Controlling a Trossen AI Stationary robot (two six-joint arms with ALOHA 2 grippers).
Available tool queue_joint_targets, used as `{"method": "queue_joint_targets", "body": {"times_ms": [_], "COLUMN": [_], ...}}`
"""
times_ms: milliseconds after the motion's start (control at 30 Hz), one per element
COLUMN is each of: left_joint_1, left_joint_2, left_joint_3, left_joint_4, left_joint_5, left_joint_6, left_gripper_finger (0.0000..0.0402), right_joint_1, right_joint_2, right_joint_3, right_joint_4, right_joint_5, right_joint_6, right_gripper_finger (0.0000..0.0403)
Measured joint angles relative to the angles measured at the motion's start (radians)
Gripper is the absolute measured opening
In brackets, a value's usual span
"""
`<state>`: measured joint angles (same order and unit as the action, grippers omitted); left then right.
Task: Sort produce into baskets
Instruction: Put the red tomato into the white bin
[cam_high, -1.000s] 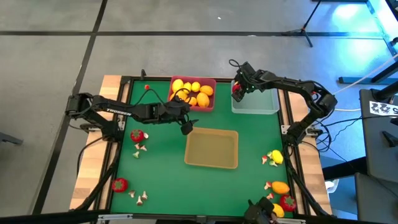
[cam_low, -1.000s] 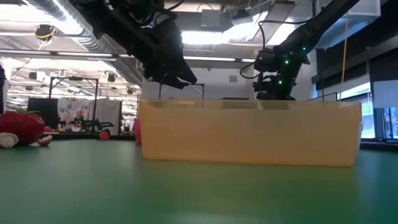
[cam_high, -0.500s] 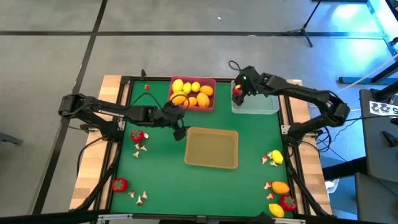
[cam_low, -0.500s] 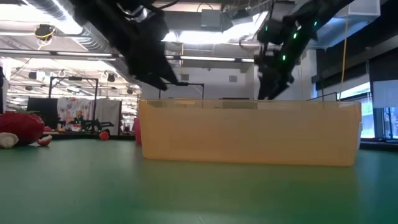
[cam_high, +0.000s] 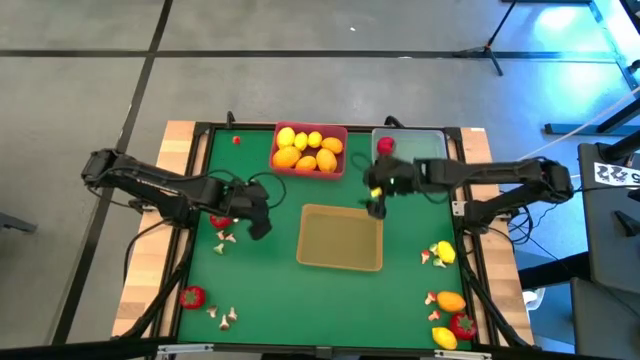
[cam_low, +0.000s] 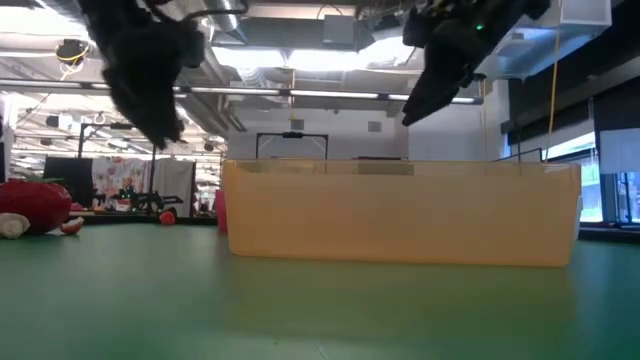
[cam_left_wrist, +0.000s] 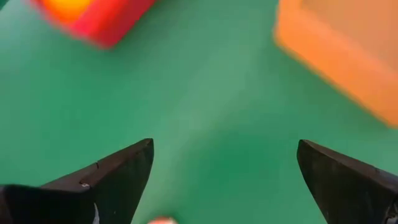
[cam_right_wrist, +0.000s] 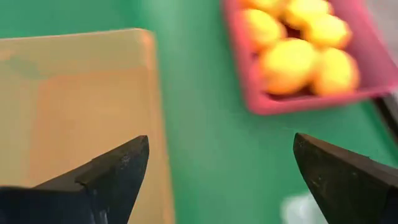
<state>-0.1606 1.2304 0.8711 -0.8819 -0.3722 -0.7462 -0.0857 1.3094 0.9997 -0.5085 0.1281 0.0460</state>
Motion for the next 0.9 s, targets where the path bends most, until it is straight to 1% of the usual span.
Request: {"method": "queue_joint_targets", "body": {"times_ms": [100,267,400,500,633,767,900], "left_joint_1": [-0.015,-0.030,-0.033,-0.031,-0.027,-0.027,-0.017], "left_joint_2": [0.000,0.000,0.000,0.000,0.000,0.000,0.000], "left_joint_3": [0.026,0.029,0.029,0.013,-0.034,-0.082,-0.120], "left_joint_4": [-0.139,-0.352,-0.447,-0.452,-0.437,-0.396,-0.390], "left_joint_5": [-0.006,-0.007,-0.002,0.035,0.117,0.137,0.140], "left_joint_6": [-0.119,-0.377,-0.555,-0.616,-0.663,-0.674,-0.700], "left_gripper_finger": [0.0388,0.0388,0.0388,0.0388,0.0388,0.0388,0.0388], "right_joint_1": [0.091,0.229,0.320,0.370,0.407,0.409,0.406], "right_joint_2": [0.000,0.000,0.000,0.000,0.000,0.000,0.000], "right_joint_3": [-0.039,-0.097,-0.141,-0.176,-0.197,-0.216,-0.223], "right_joint_4": [0.036,0.060,0.145,0.212,0.224,0.224,0.233], "right_joint_5": [0.018,0.100,0.142,0.142,0.142,0.150,0.151], "right_joint_6": [0.032,0.110,0.179,0.184,0.202,0.232,0.238], "right_gripper_finger": [0.0395,0.0395,0.0395,0.0395,0.0395,0.0395,0.0395]}}
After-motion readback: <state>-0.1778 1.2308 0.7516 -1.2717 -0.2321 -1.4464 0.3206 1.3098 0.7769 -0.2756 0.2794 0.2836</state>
